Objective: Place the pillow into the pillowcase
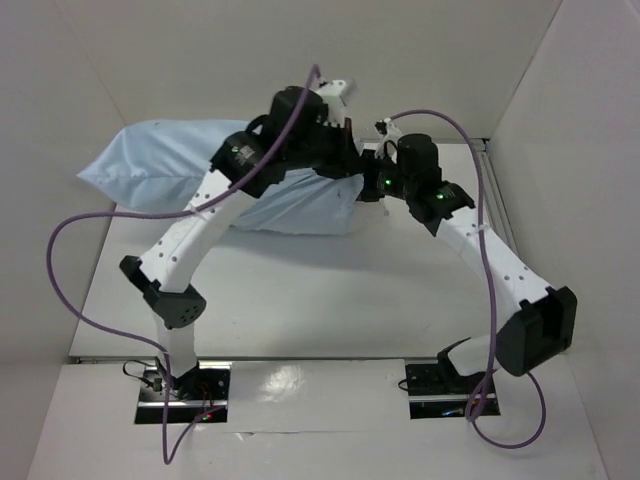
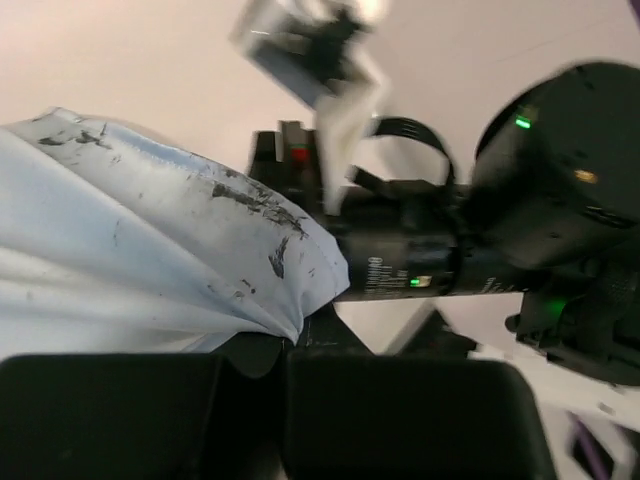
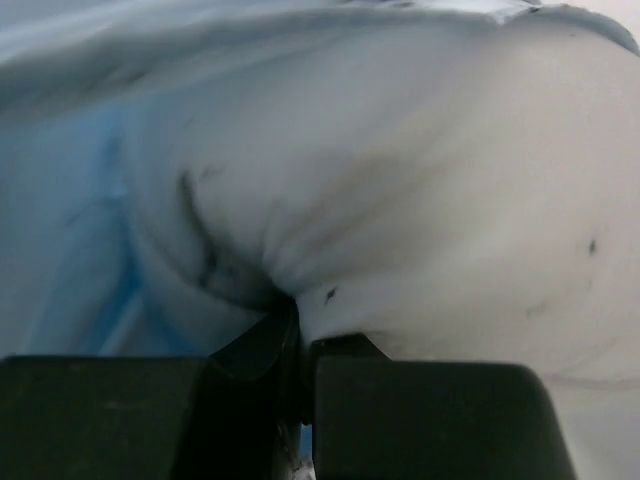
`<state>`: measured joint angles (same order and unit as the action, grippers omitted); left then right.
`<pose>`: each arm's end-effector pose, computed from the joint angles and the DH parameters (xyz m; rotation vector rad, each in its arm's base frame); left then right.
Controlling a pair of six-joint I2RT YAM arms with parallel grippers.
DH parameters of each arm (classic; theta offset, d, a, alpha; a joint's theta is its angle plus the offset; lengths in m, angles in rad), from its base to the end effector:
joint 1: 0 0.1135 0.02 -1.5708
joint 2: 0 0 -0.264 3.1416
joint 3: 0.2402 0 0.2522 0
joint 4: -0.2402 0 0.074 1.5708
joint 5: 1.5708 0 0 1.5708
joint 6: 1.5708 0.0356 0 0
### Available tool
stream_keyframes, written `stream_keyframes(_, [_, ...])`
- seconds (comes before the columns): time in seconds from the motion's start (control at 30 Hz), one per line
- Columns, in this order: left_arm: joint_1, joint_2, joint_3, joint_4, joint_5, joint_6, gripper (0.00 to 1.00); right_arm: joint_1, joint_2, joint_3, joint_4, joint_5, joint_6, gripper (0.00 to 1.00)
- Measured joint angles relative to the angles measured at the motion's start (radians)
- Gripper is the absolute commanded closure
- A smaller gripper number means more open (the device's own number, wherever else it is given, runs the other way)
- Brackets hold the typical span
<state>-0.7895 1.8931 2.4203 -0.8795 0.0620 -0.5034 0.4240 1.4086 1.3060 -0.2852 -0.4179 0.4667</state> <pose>0.2716 -0.2770 0.5012 0.3337 2.0077 -0.9056 0.2910 0.1472 0.3683 -0.2466 2.0429 0.9793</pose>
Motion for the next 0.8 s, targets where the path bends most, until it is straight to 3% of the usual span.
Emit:
stream_keyframes(0.1, [0.083, -0.09, -0.084, 0.077, 0.186, -0.055, 1.0, 0.027, -0.084, 0.018, -0.016, 0.005, 0.009, 1.0])
stream_keyframes(0.3, [0.179, -0.145, -0.1, 0.182, 0.42, -0.139, 1.0, 0.062, -0.301, -0.041, -0.032, 0.026, 0.078, 1.0])
stream_keyframes(0.47, [0.23, 0.009, -0.074, 0.29, 0.608, -0.21, 1.0, 0.063, -0.399, -0.146, -0.045, 0.092, 0.161, 1.0])
stream_keyframes(0.5, [0.233, 0.068, -0.058, 0.314, 0.638, -0.219, 0.89, 0.06, -0.398, -0.169, -0.049, 0.122, 0.178, 1.0])
stream_keyframes(0.53, [0.235, 0.131, -0.05, 0.336, 0.663, -0.232, 0.71, 0.055, -0.394, -0.187, -0.057, 0.153, 0.194, 1.0])
stream_keyframes(0.57, [0.235, 0.192, -0.049, 0.352, 0.685, -0.237, 0.39, 0.043, -0.378, -0.203, -0.068, 0.183, 0.208, 1.0])
stream_keyframes(0.6, [0.235, 0.245, -0.05, 0.366, 0.696, -0.236, 0.29, 0.032, -0.355, -0.217, -0.079, 0.201, 0.222, 1.0])
stream_keyframes(0.67, [0.238, 0.32, -0.079, 0.377, 0.701, -0.238, 0.16, -0.008, -0.287, -0.246, -0.1, 0.224, 0.244, 1.0])
stream_keyframes(0.77, [0.24, 0.33, -0.155, 0.352, 0.672, -0.202, 0.1, -0.106, -0.147, -0.253, -0.09, 0.188, 0.271, 0.99])
stream_keyframes(0.8, [0.243, 0.321, -0.158, 0.352, 0.647, -0.175, 0.1, -0.138, -0.098, -0.25, -0.079, 0.177, 0.276, 0.93])
